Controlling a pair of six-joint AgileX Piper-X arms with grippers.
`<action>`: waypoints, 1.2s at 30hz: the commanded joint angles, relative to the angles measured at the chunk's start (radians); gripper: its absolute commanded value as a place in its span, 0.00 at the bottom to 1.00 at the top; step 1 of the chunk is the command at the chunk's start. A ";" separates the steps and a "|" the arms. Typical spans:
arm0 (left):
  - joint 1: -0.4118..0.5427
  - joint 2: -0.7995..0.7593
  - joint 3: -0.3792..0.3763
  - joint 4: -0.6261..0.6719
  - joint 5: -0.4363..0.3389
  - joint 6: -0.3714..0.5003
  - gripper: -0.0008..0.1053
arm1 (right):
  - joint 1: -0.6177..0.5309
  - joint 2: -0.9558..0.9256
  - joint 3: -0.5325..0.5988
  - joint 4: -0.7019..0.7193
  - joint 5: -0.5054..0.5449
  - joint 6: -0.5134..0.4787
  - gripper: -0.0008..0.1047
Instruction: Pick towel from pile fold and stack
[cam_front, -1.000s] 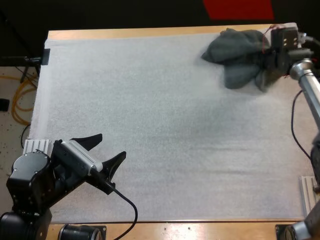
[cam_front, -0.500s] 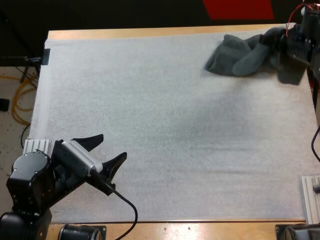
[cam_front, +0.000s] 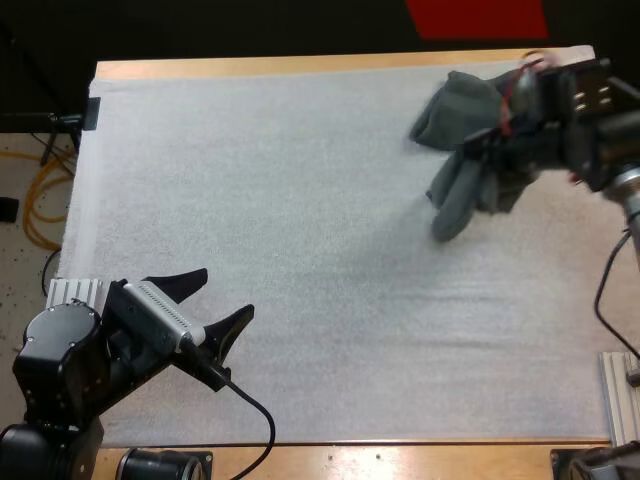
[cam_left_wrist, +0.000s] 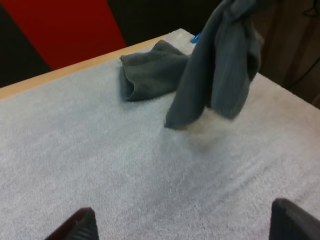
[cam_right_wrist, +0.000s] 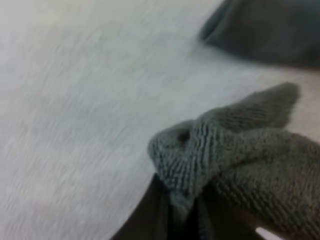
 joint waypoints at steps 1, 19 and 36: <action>-0.002 0.000 -0.007 -0.010 0.015 -0.012 0.64 | 0.028 -0.009 0.012 -0.014 -0.015 0.003 0.01; -0.002 0.000 -0.007 -0.010 0.052 -0.012 0.64 | 0.443 -0.009 0.194 -0.273 -0.110 0.222 0.36; -0.002 0.000 -0.007 -0.010 0.052 -0.010 0.64 | 0.500 -0.048 0.192 -0.099 0.126 0.063 0.68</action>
